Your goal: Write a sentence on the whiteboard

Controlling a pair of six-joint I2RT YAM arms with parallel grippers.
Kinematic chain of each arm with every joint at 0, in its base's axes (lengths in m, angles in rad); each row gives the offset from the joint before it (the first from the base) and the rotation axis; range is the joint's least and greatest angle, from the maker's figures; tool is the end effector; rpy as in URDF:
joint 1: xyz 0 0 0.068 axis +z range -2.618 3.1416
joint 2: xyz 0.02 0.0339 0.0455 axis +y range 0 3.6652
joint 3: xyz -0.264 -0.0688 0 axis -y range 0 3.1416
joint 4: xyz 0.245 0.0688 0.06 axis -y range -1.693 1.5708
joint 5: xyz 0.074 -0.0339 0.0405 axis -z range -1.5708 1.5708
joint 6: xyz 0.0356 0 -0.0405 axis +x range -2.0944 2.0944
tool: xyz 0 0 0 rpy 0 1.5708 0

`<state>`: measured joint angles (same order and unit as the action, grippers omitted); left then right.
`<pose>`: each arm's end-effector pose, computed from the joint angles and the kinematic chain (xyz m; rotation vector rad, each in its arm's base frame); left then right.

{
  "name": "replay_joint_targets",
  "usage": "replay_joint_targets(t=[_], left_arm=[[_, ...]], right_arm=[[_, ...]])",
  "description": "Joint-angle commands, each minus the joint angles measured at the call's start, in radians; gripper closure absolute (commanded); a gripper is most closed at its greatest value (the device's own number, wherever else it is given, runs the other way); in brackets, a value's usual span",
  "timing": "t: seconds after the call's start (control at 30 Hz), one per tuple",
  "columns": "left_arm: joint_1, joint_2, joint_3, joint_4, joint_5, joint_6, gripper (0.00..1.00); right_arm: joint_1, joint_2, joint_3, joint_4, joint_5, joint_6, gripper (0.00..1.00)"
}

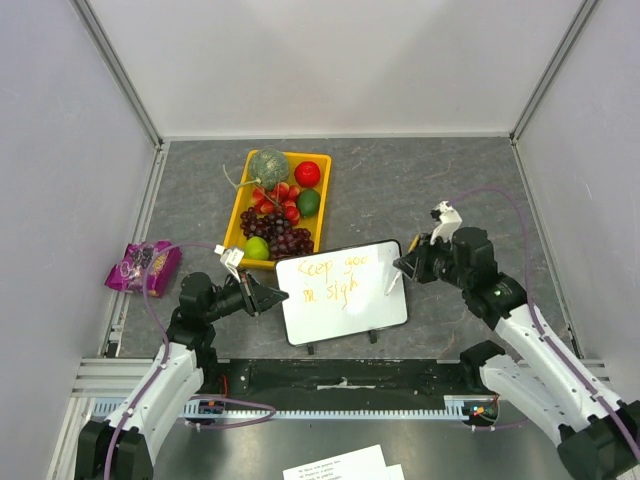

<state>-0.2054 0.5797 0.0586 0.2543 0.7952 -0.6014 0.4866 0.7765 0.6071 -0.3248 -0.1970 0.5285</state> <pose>0.1288 -0.0528 0.1621 0.2187 1.9403 -1.2754 0.1551 0.0899 0.2647 -0.0821 2.1588 0.8122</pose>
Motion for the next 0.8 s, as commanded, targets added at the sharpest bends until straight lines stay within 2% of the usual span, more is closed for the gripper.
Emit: replay_joint_targets(t=[0.0, 0.1, 0.23, 0.47, 0.63, 0.77], left_arm=[[0.001, -0.009, 0.0, 0.003, -0.045, 0.028, 0.98], [0.001, -0.009, 0.0, 0.003, -0.045, 0.026, 0.98], [0.001, -0.009, 0.0, 0.002, -0.044, 0.028, 0.98], [0.001, -0.006, 0.0, 0.002, -0.044, 0.028, 0.98], [0.001, -0.003, 0.003, 0.002, -0.047, 0.028, 0.98], [0.0, -0.001, 0.003, 0.002, -0.047, 0.031, 0.98]], right_arm=[[-0.211, -0.014, -0.01, 0.012, -0.336, -0.034, 1.0], [-0.373, 0.009, -0.015, 0.013, -0.508, -0.053, 1.0], [-0.419, 0.01, -0.02, 0.027, -0.536, -0.036, 1.0], [-0.515, -0.025, 0.02, 0.026, -0.495, -0.018, 1.0], [-0.611, -0.003, 0.052, 0.032, -0.418, 0.037, 1.0], [-0.62, 0.021, 0.071, 0.033, -0.317, 0.033, 1.0]])
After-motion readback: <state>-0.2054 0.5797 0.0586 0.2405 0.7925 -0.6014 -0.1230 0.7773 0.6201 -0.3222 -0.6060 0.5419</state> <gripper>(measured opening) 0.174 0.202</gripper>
